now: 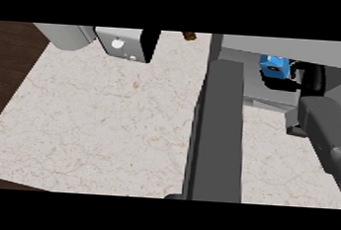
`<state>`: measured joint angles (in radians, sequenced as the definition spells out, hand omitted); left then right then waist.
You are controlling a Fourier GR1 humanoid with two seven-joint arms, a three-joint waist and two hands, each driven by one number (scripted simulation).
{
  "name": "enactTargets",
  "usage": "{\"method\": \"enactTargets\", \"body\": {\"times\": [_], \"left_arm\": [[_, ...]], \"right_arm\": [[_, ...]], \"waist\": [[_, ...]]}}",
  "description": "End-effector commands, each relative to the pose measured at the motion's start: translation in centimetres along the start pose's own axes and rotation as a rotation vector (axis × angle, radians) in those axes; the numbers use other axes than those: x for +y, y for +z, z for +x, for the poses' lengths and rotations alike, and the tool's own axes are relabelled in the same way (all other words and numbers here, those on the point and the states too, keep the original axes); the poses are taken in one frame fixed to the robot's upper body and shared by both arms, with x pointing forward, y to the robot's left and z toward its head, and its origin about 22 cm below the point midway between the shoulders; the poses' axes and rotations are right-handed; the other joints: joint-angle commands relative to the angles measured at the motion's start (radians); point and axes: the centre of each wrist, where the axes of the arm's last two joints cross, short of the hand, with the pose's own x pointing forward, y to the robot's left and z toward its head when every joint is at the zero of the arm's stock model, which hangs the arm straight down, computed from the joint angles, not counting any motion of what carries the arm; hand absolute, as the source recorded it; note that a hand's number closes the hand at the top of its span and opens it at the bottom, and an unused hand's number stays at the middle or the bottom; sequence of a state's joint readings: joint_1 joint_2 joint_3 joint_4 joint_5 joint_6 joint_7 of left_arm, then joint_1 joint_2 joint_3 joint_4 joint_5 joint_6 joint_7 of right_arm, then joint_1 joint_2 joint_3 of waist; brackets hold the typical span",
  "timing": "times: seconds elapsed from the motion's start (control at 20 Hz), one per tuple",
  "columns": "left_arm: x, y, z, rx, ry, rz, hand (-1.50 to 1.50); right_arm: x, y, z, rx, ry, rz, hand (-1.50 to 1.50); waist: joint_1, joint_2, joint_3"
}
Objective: Pick up the milk, place it into the microwave and close the microwave
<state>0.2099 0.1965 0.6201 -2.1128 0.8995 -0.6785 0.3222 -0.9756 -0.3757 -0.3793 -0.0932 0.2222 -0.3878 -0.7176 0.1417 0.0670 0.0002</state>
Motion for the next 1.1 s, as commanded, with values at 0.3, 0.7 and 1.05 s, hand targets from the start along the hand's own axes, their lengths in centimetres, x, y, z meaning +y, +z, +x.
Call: {"method": "enactTargets", "body": {"times": [0.3, 0.7, 1.05], "left_arm": [[0.5, -1.0, -0.1, 0.003, -0.012, -0.013, -1.5], [0.9, -1.4, 0.5, 0.006, -0.071, -0.026, -1.5], [0.8, -1.8, 0.2, 0.016, -0.073, -0.037, -1.5]], "right_arm": [[-1.9, -1.4, 0.7, -0.025, 0.047, -0.037, 1.5], [-3.6, -2.2, 0.9, -0.025, 0.051, -0.033, 1.5], [-5.8, -1.9, -0.2, -0.001, 0.308, -0.121, 1.5]], "waist": [[0.033, 0.028, 0.011], [0.047, 0.036, 0.013], [0.059, 0.05, 0.003]]}}
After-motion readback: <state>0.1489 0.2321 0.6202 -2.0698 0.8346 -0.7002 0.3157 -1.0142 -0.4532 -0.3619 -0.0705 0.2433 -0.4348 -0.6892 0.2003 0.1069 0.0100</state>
